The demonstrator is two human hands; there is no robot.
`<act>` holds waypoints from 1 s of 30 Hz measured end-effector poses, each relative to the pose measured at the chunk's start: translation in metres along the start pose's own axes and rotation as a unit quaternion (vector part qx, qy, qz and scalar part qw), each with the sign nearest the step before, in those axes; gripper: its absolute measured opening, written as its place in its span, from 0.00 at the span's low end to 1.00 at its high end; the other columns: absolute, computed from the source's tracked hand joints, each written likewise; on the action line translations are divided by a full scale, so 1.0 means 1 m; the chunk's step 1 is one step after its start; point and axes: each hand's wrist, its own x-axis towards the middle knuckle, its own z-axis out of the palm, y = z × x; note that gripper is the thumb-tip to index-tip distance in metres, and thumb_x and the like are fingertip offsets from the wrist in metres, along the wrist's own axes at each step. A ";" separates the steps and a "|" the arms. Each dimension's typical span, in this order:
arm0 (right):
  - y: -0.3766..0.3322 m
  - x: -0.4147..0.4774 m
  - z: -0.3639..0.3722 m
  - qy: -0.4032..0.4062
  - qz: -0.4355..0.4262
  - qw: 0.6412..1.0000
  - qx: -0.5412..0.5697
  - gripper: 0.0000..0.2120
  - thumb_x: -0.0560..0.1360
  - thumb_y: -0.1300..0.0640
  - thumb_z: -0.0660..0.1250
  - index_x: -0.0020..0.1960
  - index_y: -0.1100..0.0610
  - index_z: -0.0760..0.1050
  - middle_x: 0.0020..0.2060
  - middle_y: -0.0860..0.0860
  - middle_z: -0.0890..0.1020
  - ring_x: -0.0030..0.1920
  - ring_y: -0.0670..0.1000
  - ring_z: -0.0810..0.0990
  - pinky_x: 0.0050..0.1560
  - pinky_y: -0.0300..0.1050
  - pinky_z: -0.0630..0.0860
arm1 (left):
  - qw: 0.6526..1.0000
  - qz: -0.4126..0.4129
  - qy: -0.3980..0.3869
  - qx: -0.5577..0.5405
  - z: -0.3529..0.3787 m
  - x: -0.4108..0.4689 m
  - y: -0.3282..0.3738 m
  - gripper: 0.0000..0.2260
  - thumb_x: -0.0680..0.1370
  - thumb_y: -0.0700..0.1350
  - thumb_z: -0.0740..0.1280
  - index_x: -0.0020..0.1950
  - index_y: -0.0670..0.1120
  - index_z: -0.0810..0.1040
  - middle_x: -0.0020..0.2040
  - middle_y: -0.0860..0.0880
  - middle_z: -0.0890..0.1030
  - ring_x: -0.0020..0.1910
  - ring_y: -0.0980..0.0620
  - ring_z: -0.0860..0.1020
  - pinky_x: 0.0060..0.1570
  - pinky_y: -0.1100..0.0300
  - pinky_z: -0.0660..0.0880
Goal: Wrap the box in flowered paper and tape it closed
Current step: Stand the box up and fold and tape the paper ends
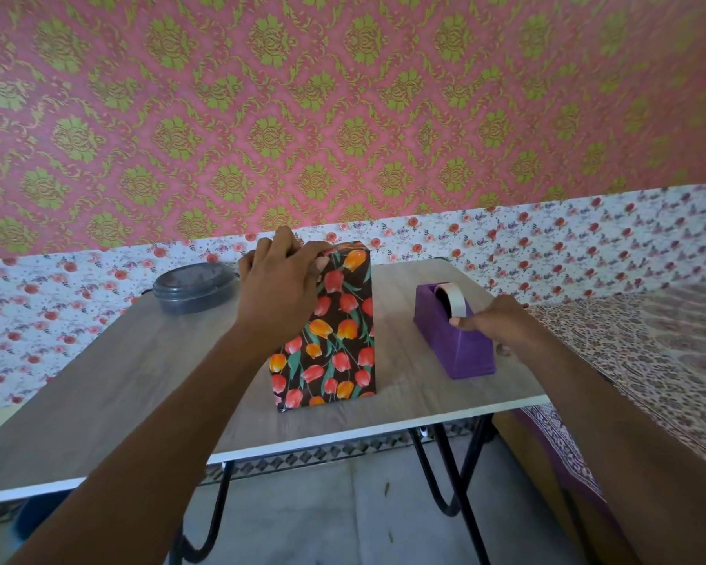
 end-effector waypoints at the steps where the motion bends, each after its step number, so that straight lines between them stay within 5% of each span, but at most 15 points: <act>1: -0.002 0.002 -0.001 -0.007 0.000 1.000 -0.008 0.21 0.71 0.51 0.80 0.48 0.62 0.71 0.38 0.57 0.76 0.32 0.54 0.74 0.29 0.44 0.66 | 1.000 0.001 0.001 -0.001 0.000 0.000 0.000 0.16 0.86 0.53 0.54 0.68 0.52 0.76 0.49 0.52 0.64 0.52 0.47 0.70 0.59 0.43 0.67; 7: 0.005 0.008 0.002 -0.034 -0.003 0.999 0.002 0.22 0.75 0.52 0.77 0.59 0.66 0.74 0.43 0.60 0.80 0.34 0.55 0.77 0.30 0.42 0.69 | 1.000 0.007 0.010 -0.007 0.000 -0.002 0.000 0.15 0.85 0.52 0.56 0.68 0.52 0.77 0.48 0.52 0.64 0.51 0.47 0.70 0.58 0.44 0.67; 12: 0.008 0.013 0.008 -0.005 -0.033 0.999 0.021 0.14 0.77 0.57 0.75 0.45 0.60 0.70 0.38 0.55 0.73 0.35 0.52 0.73 0.32 0.43 0.64 | 1.000 0.011 0.017 -0.005 0.001 -0.003 -0.001 0.15 0.85 0.52 0.56 0.67 0.52 0.77 0.48 0.52 0.64 0.49 0.48 0.69 0.56 0.45 0.68; 17: 0.013 0.015 0.019 0.068 -0.060 0.995 -0.028 0.22 0.73 0.50 0.77 0.56 0.63 0.73 0.62 0.62 0.74 0.48 0.57 0.77 0.40 0.45 0.69 | 1.000 0.010 0.016 -0.001 0.001 -0.004 -0.001 0.16 0.85 0.52 0.55 0.68 0.53 0.76 0.49 0.52 0.65 0.51 0.47 0.70 0.58 0.44 0.68; 22: 0.019 0.000 0.029 0.157 -0.083 0.984 -0.020 0.24 0.72 0.50 0.79 0.56 0.65 0.74 0.62 0.62 0.68 0.48 0.56 0.71 0.49 0.47 0.73 | 1.000 0.007 0.010 0.007 0.000 -0.004 0.000 0.16 0.85 0.52 0.54 0.68 0.53 0.76 0.49 0.52 0.64 0.52 0.47 0.70 0.58 0.44 0.67; 27: 0.020 -0.008 0.038 0.206 -0.078 0.975 0.005 0.21 0.72 0.50 0.79 0.48 0.64 0.74 0.58 0.63 0.76 0.43 0.51 0.64 0.33 0.37 0.59 | 1.000 0.003 0.009 0.005 -0.001 -0.004 0.001 0.16 0.85 0.51 0.55 0.68 0.53 0.76 0.49 0.51 0.64 0.52 0.47 0.70 0.58 0.45 0.66; 30: 0.021 -0.009 0.042 0.226 -0.077 0.970 0.031 0.21 0.70 0.49 0.80 0.44 0.63 0.73 0.51 0.64 0.80 0.42 0.55 0.70 0.30 0.33 0.58 | 1.000 0.005 0.016 -0.003 -0.001 -0.005 0.001 0.15 0.85 0.51 0.56 0.68 0.53 0.76 0.48 0.51 0.64 0.51 0.47 0.70 0.57 0.46 0.66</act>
